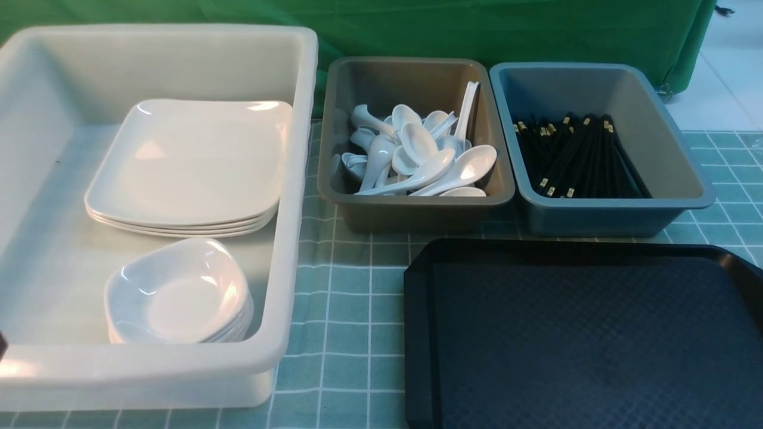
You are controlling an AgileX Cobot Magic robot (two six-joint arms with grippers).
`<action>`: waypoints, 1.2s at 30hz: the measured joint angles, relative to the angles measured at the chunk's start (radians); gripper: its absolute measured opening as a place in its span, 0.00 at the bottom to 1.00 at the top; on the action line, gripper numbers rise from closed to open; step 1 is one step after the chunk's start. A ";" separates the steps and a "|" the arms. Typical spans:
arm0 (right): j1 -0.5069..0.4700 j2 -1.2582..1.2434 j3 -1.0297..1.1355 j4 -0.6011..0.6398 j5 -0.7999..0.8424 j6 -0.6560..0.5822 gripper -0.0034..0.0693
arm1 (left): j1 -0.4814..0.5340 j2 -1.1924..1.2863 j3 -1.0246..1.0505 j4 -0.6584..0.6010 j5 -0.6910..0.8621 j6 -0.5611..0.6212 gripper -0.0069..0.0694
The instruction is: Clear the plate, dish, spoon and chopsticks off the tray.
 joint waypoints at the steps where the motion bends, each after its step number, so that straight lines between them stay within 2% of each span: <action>1: 0.000 0.000 0.000 0.000 0.000 0.000 0.35 | 0.017 -0.004 0.037 0.003 -0.012 -0.003 0.11; 8: 0.000 -0.001 0.000 0.000 0.004 0.000 0.37 | 0.050 -0.007 0.190 0.011 -0.026 -0.040 0.11; 14: 0.000 -0.001 0.000 0.000 0.003 0.000 0.37 | 0.050 -0.007 0.192 0.012 -0.120 -0.048 0.11; 36: 0.000 -0.002 0.007 0.019 0.000 0.000 0.38 | 0.050 -0.007 0.192 0.031 -0.128 -0.054 0.11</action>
